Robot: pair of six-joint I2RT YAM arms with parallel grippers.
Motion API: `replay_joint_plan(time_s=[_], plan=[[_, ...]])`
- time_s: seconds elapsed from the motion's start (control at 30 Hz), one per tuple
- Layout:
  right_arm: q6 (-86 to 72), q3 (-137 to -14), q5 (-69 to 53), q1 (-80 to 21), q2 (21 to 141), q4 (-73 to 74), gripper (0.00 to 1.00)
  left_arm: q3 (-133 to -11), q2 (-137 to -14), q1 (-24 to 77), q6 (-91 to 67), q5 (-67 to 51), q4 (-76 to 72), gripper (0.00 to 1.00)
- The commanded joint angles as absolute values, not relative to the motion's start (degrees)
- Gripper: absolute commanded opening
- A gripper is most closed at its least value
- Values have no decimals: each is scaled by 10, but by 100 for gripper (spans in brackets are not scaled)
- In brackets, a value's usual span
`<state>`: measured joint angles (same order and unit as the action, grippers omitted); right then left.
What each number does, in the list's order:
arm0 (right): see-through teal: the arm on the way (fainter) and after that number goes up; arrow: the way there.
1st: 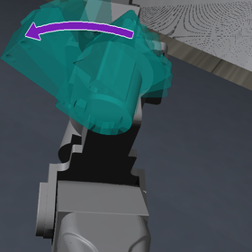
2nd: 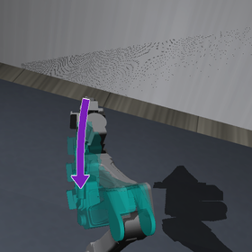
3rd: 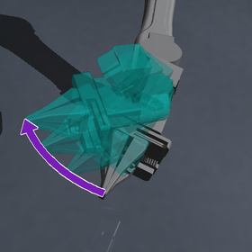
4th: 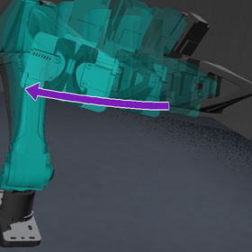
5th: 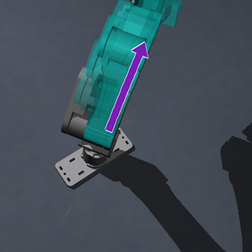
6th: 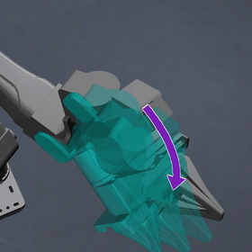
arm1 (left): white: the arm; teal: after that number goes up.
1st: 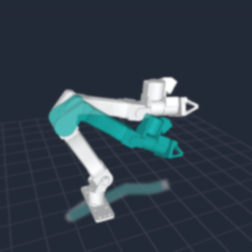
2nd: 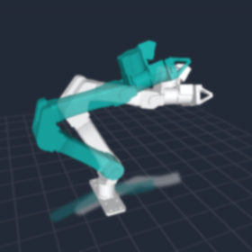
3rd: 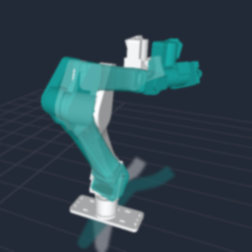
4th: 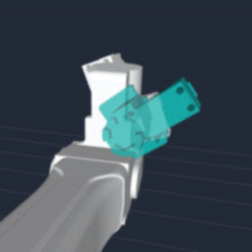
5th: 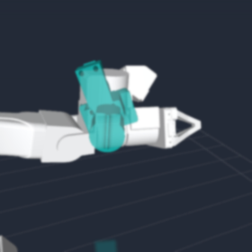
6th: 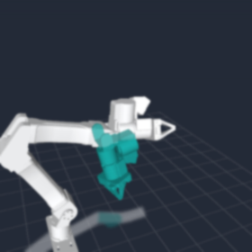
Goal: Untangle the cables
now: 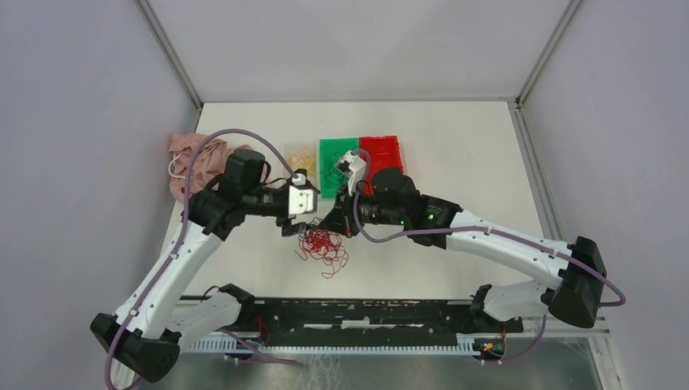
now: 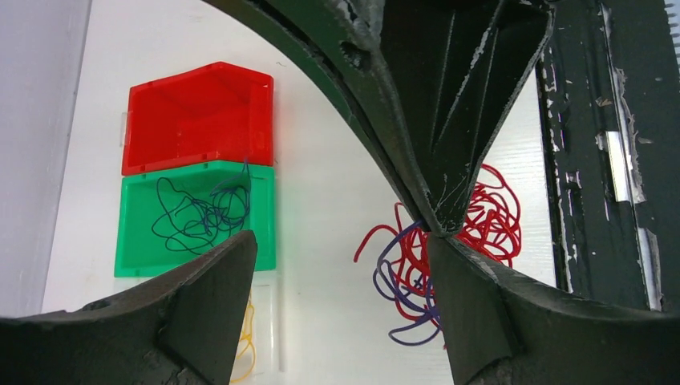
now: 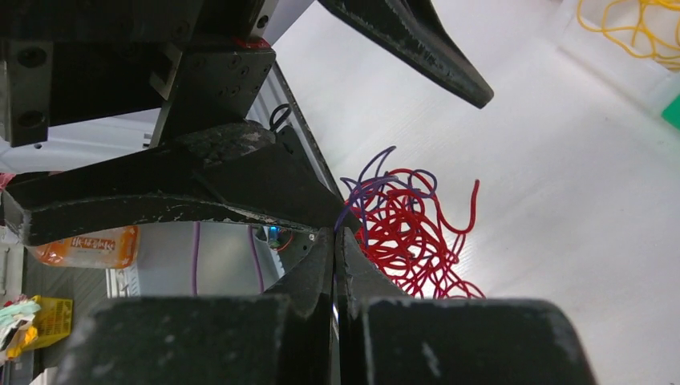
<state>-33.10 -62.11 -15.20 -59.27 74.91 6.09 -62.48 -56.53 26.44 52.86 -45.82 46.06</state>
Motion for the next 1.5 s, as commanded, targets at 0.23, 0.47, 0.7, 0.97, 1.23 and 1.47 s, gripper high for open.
replay_joint_plan(time_s=[0.23,0.47,0.7,0.97,1.23,1.47], plan=[[-367,-624,-215,-590,742,-41,0,-595,-537,284,563,-466,410,74],[-379,-629,-229,-588,739,-53,0,-576,-518,297,547,-462,381,60],[-389,-625,-244,-588,729,-65,0,-558,-502,305,566,-448,372,38],[-428,-605,-268,-587,726,-100,8,-518,-461,306,460,-414,218,3],[-481,-545,-270,-551,676,-143,54,-503,-435,308,459,-400,198,3],[-473,-517,-200,-500,628,-98,68,-517,-424,317,506,-404,197,3]])
